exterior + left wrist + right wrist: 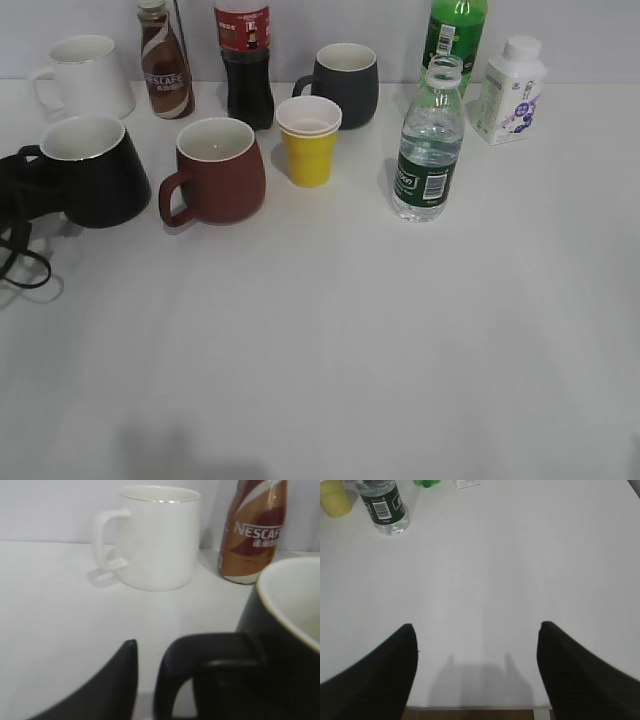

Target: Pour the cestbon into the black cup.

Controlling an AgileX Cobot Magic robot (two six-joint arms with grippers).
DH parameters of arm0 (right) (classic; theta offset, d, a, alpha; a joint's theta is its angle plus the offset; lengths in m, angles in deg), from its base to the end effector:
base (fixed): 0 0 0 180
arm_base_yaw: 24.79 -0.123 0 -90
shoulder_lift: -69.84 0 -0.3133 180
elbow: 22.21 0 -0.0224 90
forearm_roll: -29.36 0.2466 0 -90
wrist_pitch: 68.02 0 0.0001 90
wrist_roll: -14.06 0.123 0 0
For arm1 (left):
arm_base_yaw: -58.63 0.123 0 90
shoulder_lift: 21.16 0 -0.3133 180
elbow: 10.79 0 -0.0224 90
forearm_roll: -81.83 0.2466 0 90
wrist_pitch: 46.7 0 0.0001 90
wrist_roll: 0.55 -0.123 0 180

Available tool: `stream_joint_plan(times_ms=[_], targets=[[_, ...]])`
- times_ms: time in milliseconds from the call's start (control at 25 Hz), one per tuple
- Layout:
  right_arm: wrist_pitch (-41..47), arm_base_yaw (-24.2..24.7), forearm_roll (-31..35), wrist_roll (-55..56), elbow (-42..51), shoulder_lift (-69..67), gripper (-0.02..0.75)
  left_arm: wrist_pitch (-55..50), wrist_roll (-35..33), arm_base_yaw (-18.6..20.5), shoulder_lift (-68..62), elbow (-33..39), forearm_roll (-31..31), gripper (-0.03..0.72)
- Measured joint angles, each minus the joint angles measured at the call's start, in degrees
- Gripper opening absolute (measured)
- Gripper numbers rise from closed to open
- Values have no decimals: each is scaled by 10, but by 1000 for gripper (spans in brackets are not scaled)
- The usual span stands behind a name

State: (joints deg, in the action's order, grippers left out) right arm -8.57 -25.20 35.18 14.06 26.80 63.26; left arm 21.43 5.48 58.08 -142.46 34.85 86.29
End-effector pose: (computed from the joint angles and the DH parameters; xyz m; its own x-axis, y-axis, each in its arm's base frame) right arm -0.0094 0.0107 0.2650 -0.4251 0.0485 -0.9039 -0.0644 0.9944 0.0837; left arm 0.3614 -0.0123 0.1365 -0.1599 -0.0744 -0.9843 0.0689 0.9939 -0.0863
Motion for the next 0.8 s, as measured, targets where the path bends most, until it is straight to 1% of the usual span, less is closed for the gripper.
stream_joint_plan(times_ms=[40,80,160,200,240,360,440,480,560,640,720,800], targets=[[0,0,0,0,0,0,554,-4,0,0,-6,-10,5,308],[0,0,0,0,0,0,554,-7,0,0,-12,-19,13,270],[0,0,0,0,0,0,554,-8,0,0,-23,-34,27,134],[0,0,0,0,0,0,554,-9,0,0,-24,-38,33,86],[0,0,0,0,0,0,554,-9,0,0,-24,-39,38,57],[-1,0,9,-7,-1,-4,552,-14,-1,1,-18,-39,42,52],[-27,0,27,-30,-7,-31,543,-28,-6,3,-2,-33,46,52],[-56,0,38,-49,-11,-48,540,-35,-9,3,9,-29,48,52],[-156,0,77,-110,-15,-101,536,-44,-11,4,31,-22,49,52],[-285,0,139,-186,-17,-163,536,-55,-11,4,61,-18,51,52],[-390,0,234,-286,-20,-238,536,-78,-11,4,91,-18,52,51],[-459,-1,330,-388,-26,-306,536,-102,-11,4,120,-18,54,51]])
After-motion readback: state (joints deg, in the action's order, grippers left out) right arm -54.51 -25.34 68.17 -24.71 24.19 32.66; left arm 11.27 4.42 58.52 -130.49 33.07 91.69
